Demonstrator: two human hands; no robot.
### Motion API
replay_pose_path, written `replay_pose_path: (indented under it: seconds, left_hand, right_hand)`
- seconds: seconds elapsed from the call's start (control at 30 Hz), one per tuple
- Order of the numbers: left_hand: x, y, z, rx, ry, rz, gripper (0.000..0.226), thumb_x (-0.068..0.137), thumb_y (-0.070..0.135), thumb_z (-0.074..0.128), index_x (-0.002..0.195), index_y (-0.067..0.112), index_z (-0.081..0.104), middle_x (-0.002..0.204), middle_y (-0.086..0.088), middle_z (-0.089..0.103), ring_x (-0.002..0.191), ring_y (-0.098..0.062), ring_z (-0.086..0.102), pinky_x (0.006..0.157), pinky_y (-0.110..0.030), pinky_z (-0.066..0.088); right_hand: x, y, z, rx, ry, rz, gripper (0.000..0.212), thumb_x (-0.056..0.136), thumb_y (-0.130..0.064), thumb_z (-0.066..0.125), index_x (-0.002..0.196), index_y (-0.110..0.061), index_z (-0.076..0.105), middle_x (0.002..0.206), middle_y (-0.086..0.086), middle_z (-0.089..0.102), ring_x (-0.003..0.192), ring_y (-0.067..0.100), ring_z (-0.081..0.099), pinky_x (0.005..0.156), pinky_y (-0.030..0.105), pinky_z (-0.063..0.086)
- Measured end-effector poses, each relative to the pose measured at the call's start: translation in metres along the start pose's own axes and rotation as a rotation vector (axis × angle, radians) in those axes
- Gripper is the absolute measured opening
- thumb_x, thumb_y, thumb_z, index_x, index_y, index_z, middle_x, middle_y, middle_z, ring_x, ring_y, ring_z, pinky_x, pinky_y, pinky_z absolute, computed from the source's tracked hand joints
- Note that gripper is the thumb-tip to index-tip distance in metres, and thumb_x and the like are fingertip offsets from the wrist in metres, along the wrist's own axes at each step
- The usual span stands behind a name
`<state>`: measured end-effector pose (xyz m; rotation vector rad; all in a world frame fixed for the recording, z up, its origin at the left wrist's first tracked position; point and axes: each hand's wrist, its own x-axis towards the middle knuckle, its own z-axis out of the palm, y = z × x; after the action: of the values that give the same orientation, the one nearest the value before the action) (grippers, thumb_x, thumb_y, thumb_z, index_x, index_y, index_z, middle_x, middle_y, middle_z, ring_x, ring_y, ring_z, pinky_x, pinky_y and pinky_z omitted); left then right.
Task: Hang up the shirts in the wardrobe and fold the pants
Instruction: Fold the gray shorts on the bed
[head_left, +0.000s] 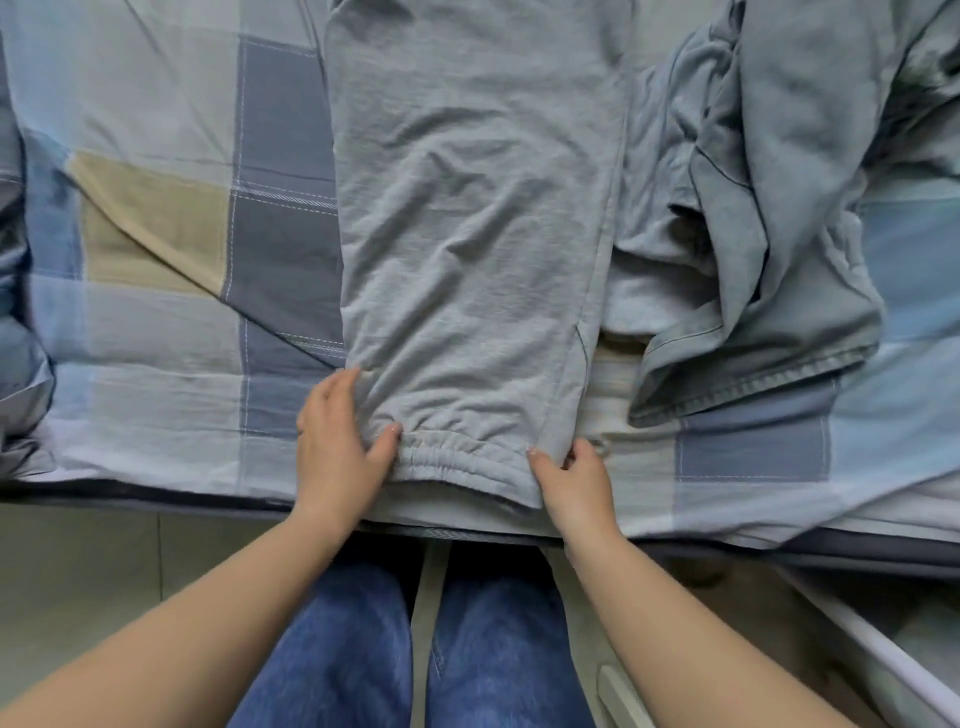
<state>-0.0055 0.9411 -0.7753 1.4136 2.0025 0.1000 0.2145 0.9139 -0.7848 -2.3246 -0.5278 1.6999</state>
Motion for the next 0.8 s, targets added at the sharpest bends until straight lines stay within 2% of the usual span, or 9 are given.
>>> replay_pose_path:
  seconds: [0.07,0.17,0.23,0.3,0.43,0.5,0.6,0.73,0.8]
  left_hand:
    - [0.001,-0.006,-0.004,-0.190,0.002,-0.234,0.077,0.082,0.023,0.073,0.145,0.011,0.031,0.136,-0.011,0.043,0.121,-0.023,0.045,0.104,-0.034,0.035]
    - [0.000,-0.011,-0.006,-0.557,-0.180,-0.503,0.062,0.087,0.021,0.069,0.140,0.013,0.038,0.114,-0.010,0.060,0.091,-0.019,0.061,0.077,-0.034,0.049]
    - [-0.002,-0.013,-0.006,-0.608,-0.272,-0.527,0.044,0.089,0.023,0.065,0.129,0.016,0.047,0.099,-0.006,0.065,0.078,-0.012,0.060,0.060,-0.023,0.050]
    - [-0.003,-0.015,-0.009,-0.608,-0.300,-0.495,0.030,0.090,0.024,0.064,0.117,0.016,0.052,0.091,0.001,0.064,0.074,-0.005,0.059,0.051,-0.012,0.048]
    - [-0.003,-0.022,-0.014,-0.475,-0.313,-0.419,0.018,0.091,0.027,0.063,0.092,0.009,0.056,0.079,-0.002,0.057,0.070,-0.012,0.055,0.063,-0.021,0.050]
    - [-0.006,-0.026,-0.018,-0.461,-0.309,-0.427,0.021,0.091,0.026,0.062,0.087,0.007,0.054,0.077,-0.004,0.054,0.066,-0.011,0.055,0.060,-0.021,0.052]
    - [-0.023,-0.040,-0.029,-0.524,-0.437,-0.567,0.020,0.091,0.023,0.063,0.089,0.006,0.055,0.070,-0.008,0.052,0.053,-0.008,0.056,0.053,-0.020,0.055]
    - [-0.058,-0.064,-0.053,-0.328,-0.884,-0.743,0.025,0.090,0.025,0.066,0.102,0.005,0.057,0.076,-0.009,0.067,0.059,-0.015,0.065,0.055,-0.024,0.055]
    - [-0.068,-0.063,-0.063,-0.334,-0.934,-0.765,0.026,0.090,0.025,0.065,0.110,0.011,0.058,0.076,-0.005,0.073,0.061,-0.013,0.069,0.055,-0.024,0.055]
  right_hand:
    - [0.005,0.007,-0.005,-0.063,-0.037,-0.046,0.017,0.089,-0.020,0.063,0.103,-0.009,0.064,0.096,0.004,0.066,0.094,0.023,0.062,0.078,0.028,0.046]
    - [0.017,0.010,-0.015,-0.273,0.064,-0.162,0.021,0.088,-0.024,0.064,0.093,-0.004,0.068,0.097,0.009,0.064,0.091,0.022,0.058,0.073,0.028,0.042]
    - [0.020,0.009,-0.015,-0.267,0.062,-0.205,0.018,0.087,-0.027,0.065,0.091,-0.009,0.069,0.100,0.009,0.062,0.091,0.017,0.055,0.075,0.026,0.041]
    - [0.016,0.007,-0.010,-0.072,-0.053,-0.100,0.014,0.088,-0.029,0.063,0.098,-0.019,0.067,0.105,0.003,0.066,0.091,0.012,0.060,0.078,0.026,0.045]
    - [0.005,0.010,-0.006,0.171,-0.163,0.107,0.024,0.090,-0.032,0.061,0.109,-0.017,0.064,0.110,0.001,0.069,0.101,0.021,0.065,0.094,0.039,0.050]
    - [-0.001,0.010,-0.007,0.266,-0.167,0.159,0.017,0.090,-0.028,0.062,0.102,-0.016,0.065,0.100,0.001,0.071,0.093,0.019,0.068,0.083,0.038,0.056]
    - [-0.023,0.015,-0.009,0.217,-0.197,0.325,0.011,0.089,-0.024,0.065,0.091,-0.014,0.062,0.083,0.001,0.070,0.073,0.014,0.066,0.050,0.024,0.054]
    - [-0.060,0.033,-0.015,0.045,-0.301,0.559,0.007,0.088,-0.011,0.065,0.091,-0.005,0.062,0.067,0.008,0.069,0.054,0.015,0.065,0.041,0.023,0.052]
    - [-0.071,0.034,-0.019,0.058,-0.306,0.588,0.006,0.088,-0.009,0.064,0.088,-0.003,0.062,0.053,0.007,0.066,0.043,0.012,0.064,0.039,0.022,0.051]
